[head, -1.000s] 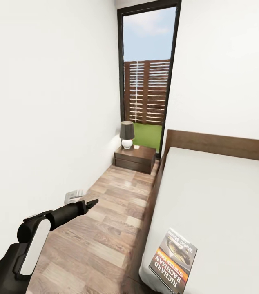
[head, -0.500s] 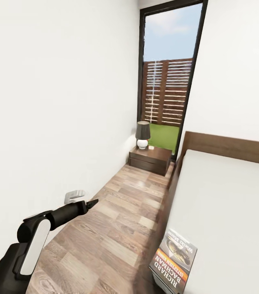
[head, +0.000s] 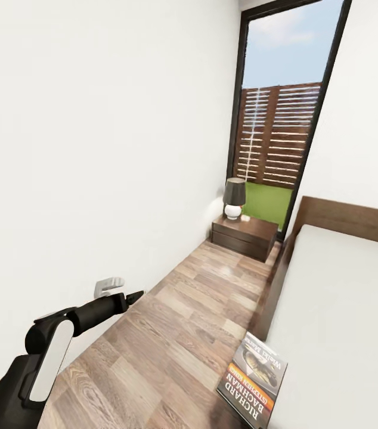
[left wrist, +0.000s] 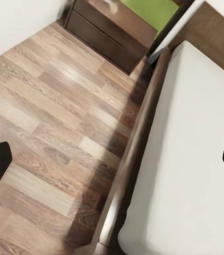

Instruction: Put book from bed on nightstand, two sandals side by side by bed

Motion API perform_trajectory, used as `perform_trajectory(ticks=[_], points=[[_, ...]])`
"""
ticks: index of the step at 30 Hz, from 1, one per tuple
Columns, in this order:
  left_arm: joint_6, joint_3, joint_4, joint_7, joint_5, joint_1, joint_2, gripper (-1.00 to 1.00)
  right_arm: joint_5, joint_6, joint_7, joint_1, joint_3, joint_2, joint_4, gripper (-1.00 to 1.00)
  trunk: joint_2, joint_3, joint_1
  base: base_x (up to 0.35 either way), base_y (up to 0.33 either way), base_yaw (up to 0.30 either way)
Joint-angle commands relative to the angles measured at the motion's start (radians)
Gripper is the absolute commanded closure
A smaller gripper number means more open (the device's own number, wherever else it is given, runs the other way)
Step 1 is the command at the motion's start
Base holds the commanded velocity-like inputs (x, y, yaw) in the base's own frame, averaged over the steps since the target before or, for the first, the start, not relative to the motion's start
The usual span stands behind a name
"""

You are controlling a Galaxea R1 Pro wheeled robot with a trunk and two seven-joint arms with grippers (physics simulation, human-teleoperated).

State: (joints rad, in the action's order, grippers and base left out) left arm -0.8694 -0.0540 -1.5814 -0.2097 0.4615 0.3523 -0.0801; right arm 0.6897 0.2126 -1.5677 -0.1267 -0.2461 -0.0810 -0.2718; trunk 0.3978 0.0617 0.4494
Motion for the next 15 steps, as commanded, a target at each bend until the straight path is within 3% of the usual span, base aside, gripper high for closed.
perform_trajectory(ticks=[1, 15], points=[[-0.005, -0.001, 0.000, -0.007, -0.004, 0.001, 0.000, -1.00, 0.005, 0.010, -0.003, -0.001, 0.002, 0.000, 0.000, 1.00, 0.002, 0.002, 0.001, 0.000, 0.002, 0.290], [-0.005, -0.001, 0.000, -0.007, -0.004, 0.001, 0.000, -1.00, 0.004, 0.010, -0.003, -0.001, 0.003, 0.000, -0.001, 1.00, 0.002, 0.002, 0.001, 0.000, 0.000, 0.290]])
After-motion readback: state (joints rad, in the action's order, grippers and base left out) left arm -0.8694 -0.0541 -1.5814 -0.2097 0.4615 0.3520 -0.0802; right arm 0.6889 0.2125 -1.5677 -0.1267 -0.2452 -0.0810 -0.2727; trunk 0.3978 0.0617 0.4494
